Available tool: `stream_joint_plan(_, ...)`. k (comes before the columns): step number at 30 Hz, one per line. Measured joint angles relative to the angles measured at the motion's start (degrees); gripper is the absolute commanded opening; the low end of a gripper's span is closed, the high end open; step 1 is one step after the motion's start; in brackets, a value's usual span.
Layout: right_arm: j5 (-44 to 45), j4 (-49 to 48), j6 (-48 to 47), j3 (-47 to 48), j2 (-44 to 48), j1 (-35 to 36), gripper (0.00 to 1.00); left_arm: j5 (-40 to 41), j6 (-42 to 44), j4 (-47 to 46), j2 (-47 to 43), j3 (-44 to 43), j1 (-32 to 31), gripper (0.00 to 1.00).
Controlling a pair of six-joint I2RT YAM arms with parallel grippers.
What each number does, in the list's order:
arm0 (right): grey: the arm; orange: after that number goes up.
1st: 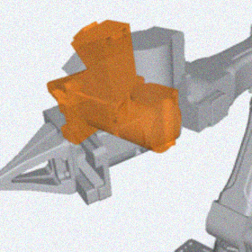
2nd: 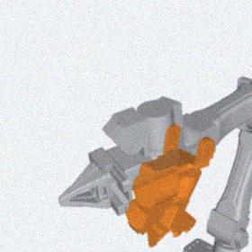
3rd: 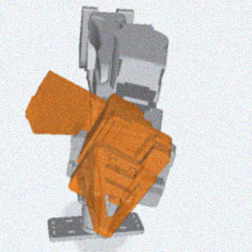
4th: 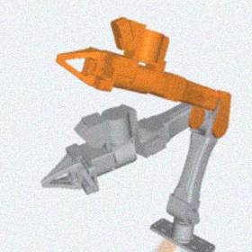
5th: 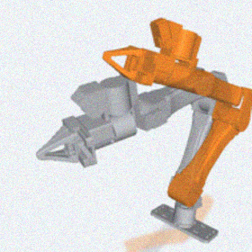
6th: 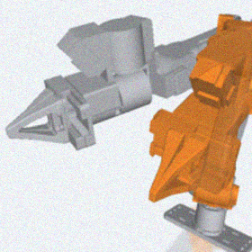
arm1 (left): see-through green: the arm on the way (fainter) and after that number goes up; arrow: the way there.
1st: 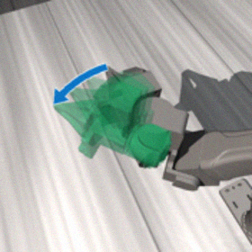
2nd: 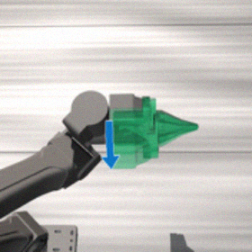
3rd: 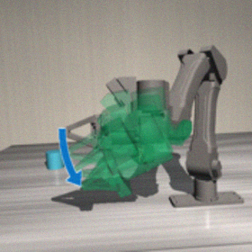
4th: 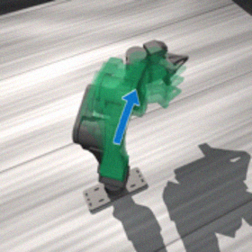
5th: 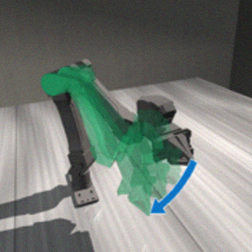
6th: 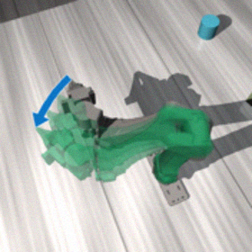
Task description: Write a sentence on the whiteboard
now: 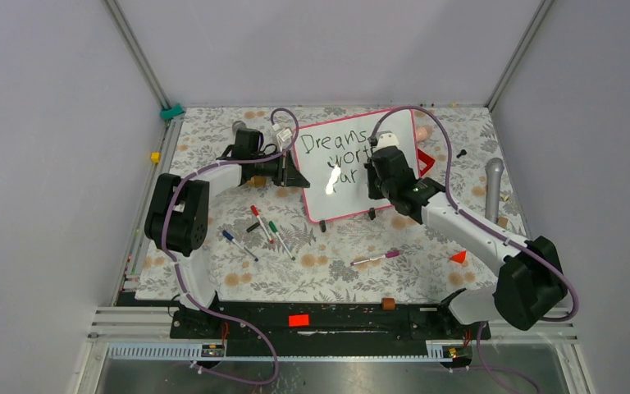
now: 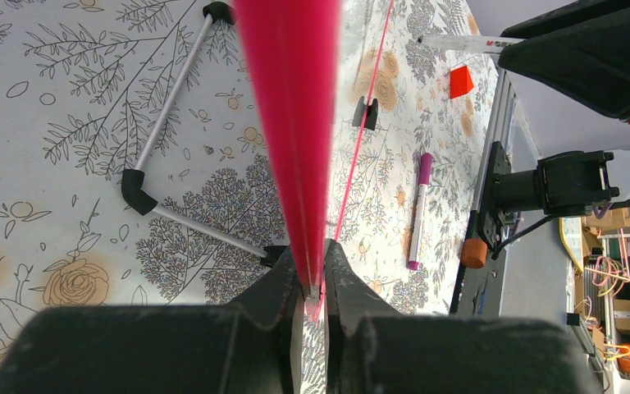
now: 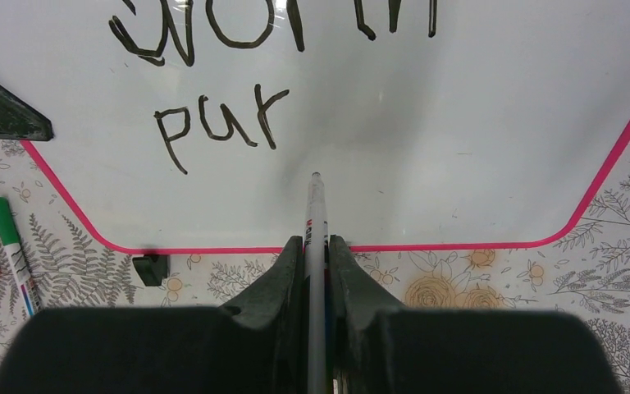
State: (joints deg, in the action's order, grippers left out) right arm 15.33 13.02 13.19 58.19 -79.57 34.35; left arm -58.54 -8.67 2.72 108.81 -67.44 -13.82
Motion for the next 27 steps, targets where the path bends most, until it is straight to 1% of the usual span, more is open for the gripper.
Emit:
stream_joint_plan(6,-0.48,1.75,0.24,-0.17,3.52,0.0,0.0,-0.07,0.07,0.0,0.0,0.0,0.0,0.0)
stream_joint_plan(12,-1.33,1.95,0.15,-2.56,7.76,0.0,0.0,-0.07,0.09,0.0,0.0,0.0,0.0,0.0)
stream_joint_plan(16,-1.38,3.3,1.01,-3.26,8.11,0.0,0.0,-0.04,0.33,0.37,0.11,-0.31,-0.04,0.0)
stream_joint_plan(21,-1.25,7.15,2.82,-1.84,8.04,0.0,0.0,-0.04,0.5,0.81,0.42,-0.81,-0.11,0.0)
stream_joint_plan(27,-1.01,7.91,5.05,-0.92,8.0,0.0,0.0,-0.02,0.48,0.57,0.37,-0.68,-0.11,0.0)
